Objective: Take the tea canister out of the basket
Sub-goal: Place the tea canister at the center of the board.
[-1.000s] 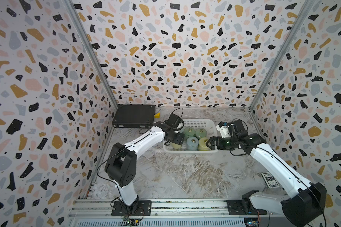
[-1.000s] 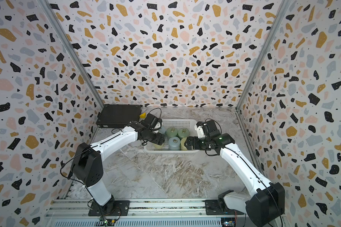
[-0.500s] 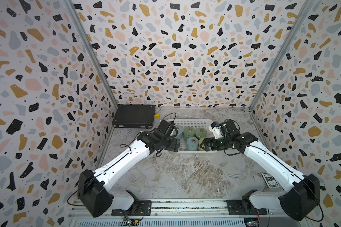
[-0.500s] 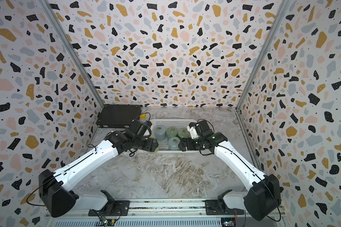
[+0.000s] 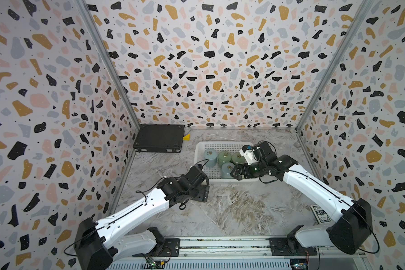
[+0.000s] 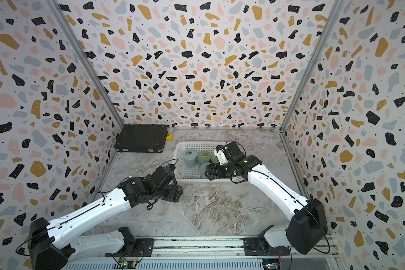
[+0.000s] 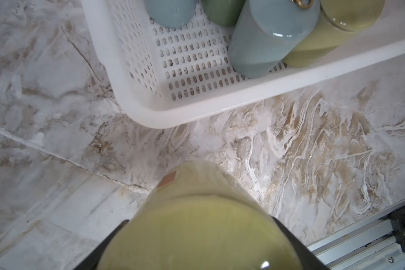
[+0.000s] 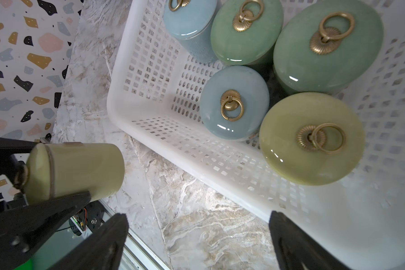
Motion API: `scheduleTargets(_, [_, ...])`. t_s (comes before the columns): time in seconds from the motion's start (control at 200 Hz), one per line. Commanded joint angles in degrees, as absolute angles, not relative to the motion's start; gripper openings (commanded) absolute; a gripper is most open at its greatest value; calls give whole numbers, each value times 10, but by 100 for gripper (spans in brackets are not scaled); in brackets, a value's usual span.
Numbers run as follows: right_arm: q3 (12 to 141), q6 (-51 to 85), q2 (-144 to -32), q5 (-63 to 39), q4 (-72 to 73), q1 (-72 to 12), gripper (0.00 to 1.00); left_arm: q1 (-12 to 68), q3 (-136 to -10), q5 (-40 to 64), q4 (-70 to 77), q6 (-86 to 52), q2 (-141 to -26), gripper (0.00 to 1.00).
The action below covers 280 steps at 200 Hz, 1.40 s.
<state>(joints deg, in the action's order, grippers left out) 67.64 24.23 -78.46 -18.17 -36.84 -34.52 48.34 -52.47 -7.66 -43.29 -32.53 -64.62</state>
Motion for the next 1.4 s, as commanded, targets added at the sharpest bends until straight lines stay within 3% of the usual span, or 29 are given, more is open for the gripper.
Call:
scheduleTargets(0.0, [694,239,-772,-167,-384,-352,99,501,-507,-104,-366,-349,-634,77])
scheduleTargets(1.186, [672,239,-746,-146,-402,-355,99,538,-454,-92,-193,-368,-824,79])
scheduleTargets(1.352, [669,239,-744,-144,-402,-355,99,542,-450,-96,-197,-368,-819,83])
scheduleTargets(1.397, [669,239,-745,-144,-402,-355,99,543,-450,-99,-199,-369,-817,90])
